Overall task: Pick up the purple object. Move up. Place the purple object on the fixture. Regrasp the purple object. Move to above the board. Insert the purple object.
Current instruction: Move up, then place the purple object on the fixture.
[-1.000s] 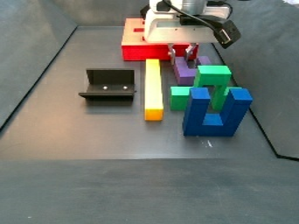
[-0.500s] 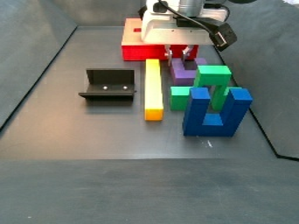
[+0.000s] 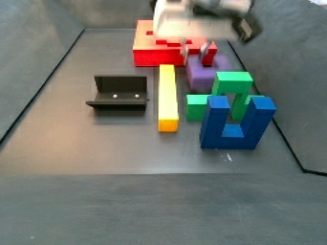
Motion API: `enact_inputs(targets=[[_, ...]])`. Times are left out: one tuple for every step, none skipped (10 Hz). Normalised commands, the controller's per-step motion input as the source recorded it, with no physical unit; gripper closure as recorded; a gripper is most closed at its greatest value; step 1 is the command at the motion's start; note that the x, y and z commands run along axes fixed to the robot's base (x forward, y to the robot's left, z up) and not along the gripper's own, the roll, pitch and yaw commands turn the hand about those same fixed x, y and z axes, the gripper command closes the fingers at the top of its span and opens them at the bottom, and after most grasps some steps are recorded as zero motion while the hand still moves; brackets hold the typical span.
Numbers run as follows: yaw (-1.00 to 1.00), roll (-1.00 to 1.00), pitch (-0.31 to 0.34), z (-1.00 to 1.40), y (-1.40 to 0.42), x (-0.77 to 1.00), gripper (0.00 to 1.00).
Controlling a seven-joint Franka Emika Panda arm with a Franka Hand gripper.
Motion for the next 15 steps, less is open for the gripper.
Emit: enact_inputs(targets=[[-0.01, -0.01, 0.022, 0.41, 0.0, -0.06, 1.0], [0.0, 0.0, 0.0, -0.04, 0.0, 0.0, 1.0], [0.0, 0.0, 0.0, 0.0, -0.03, 0.0, 1.0], [0.0, -0.05, 0.0, -0.02, 0.0, -0.01, 1.0], [-0.01, -0.17, 0.0, 0.0, -0.02, 0.07, 1.0], [-0.11, -0.13, 0.131, 0.55, -0.06, 0.14, 1.0], [-0.14, -0.17, 0.197, 0.8, -0.07, 0.27, 1.0], [-0.12, -0.21, 0.266, 0.77, -0.09, 0.43, 1.0], [-0.13, -0.23, 0.209, 0.83, -0.13, 0.35, 1.0], [-0.18, -0.33, 0.269, 0.77, -0.12, 0.51, 1.0], [-0.2, -0.38, 0.314, 0.73, -0.12, 0.56, 1.0], [-0.23, -0.44, 0.223, 0.7, -0.13, 0.46, 1.0], [-0.19, -0.46, 0.211, 0.65, -0.11, 0.54, 1.0], [-0.17, -0.48, 0.194, 0.57, -0.13, 0.53, 1.0], [-0.16, -0.5, 0.149, 0.51, -0.13, 0.45, 1.0]])
